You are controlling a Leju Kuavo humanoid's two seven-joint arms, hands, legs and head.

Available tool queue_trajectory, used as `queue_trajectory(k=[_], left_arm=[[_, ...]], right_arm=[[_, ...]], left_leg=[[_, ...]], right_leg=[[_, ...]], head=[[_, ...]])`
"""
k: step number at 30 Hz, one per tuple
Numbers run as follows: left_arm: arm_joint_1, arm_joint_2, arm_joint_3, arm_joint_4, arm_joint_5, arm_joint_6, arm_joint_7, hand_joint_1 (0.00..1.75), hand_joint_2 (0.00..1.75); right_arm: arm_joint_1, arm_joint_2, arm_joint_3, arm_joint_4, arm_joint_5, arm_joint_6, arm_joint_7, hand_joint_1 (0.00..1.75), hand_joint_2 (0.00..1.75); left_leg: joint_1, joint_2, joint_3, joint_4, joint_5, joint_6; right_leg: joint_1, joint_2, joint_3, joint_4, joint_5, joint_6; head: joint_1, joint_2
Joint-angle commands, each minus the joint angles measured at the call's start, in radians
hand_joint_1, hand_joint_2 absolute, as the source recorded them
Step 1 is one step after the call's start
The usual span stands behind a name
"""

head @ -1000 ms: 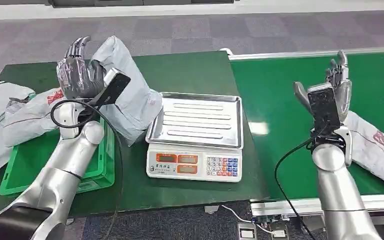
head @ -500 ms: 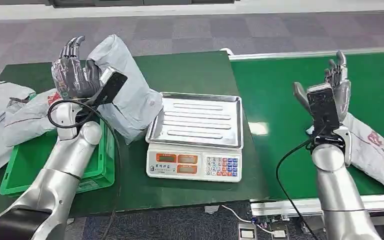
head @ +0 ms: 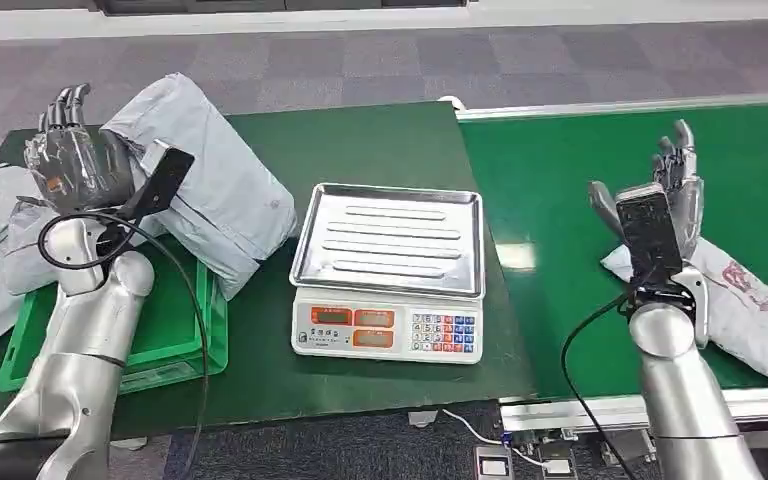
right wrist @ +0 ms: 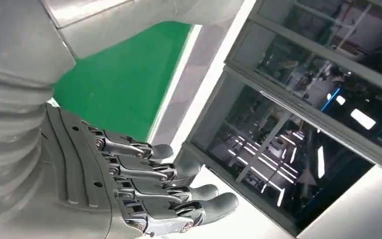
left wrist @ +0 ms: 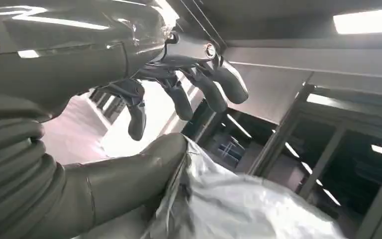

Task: Moved the parcel from conveyor to table for the left to box.

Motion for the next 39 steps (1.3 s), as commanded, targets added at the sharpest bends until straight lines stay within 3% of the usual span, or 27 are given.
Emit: queue_trajectory(k=[1, 9, 15, 34, 35, 37, 38, 39], left_arm=[[-0.006, 0.032, 0.146, 0.006, -0.024, -0.001, 0.014, 1.75, 1.75], [-0.011, 0.07, 0.219, -0.028, -0.063, -0.001, 0.025, 1.75, 1.75], [-0.017, 0.16, 0.254, 0.019, -0.004, -0.001, 0.008, 1.75, 1.75], [-0.018, 0.153, 0.251, 0.016, -0.01, -0.001, 0.013, 1.75, 1.75], [-0.096, 0.191, 0.201, 0.156, -0.038, -0.006, 0.07, 1.75, 1.75], [-0.177, 0.21, 0.163, 0.273, 0.056, -0.001, 0.021, 1.75, 1.75], [-0.174, 0.134, 0.218, 0.247, 0.326, -0.255, -0.244, 0.0, 1.75], [-0.16, 0.091, 0.197, 0.23, 0.412, -0.348, -0.27, 0.0, 1.75]], right_arm=[[-0.011, 0.005, 0.013, -0.006, 0.0, -0.002, 0.019, 0.0, 1.75], [0.066, -0.037, -0.023, -0.077, -0.006, -0.003, 0.029, 0.0, 1.75], [0.164, -0.073, -0.075, -0.151, -0.043, -0.005, 0.016, 0.0, 1.75], [0.157, -0.067, -0.071, -0.152, -0.042, -0.006, 0.016, 0.0, 1.75], [0.208, -0.087, -0.089, -0.189, -0.045, -0.029, 0.03, 0.0, 1.75], [0.286, -0.11, -0.13, -0.235, -0.08, -0.037, 0.015, 0.0, 1.75], [0.306, -0.11, -0.145, -0.242, -0.089, -0.035, 0.007, 0.0, 1.75], [0.315, -0.113, -0.151, -0.244, -0.094, -0.032, 0.002, 0.0, 1.75]], left_leg=[[0.0, 0.002, 0.002, 0.0, -0.001, 0.0], [0.002, 0.0, 0.005, -0.001, -0.002, 0.0], [0.001, 0.001, 0.005, -0.002, -0.002, 0.0], [0.001, 0.0, 0.003, -0.001, -0.001, 0.0], [0.001, 0.0, 0.003, -0.001, -0.001, 0.0], [0.002, -0.004, 0.002, 0.0, -0.001, -0.001], [0.001, -0.005, 0.001, 0.0, 0.0, -0.001], [0.002, -0.008, 0.002, 0.0, 0.0, -0.001]], right_leg=[[0.001, 0.002, 0.002, -0.001, 0.0, 0.0], [0.002, 0.0, 0.006, -0.003, -0.001, -0.001], [0.002, 0.001, 0.005, -0.002, -0.002, -0.001], [0.001, 0.0, 0.003, -0.001, -0.001, -0.001], [0.001, 0.0, 0.003, -0.001, -0.001, -0.001], [0.002, -0.004, 0.003, -0.001, -0.002, -0.001], [0.002, -0.005, 0.002, 0.0, -0.003, -0.001], [0.002, -0.008, 0.004, -0.001, -0.004, -0.001]], head=[[0.0, 0.0], [0.0, 0.0], [0.0, 0.0], [0.0, 0.0], [0.0, 0.0], [0.0, 0.0], [0.0, 0.0], [0.0, 0.0]])
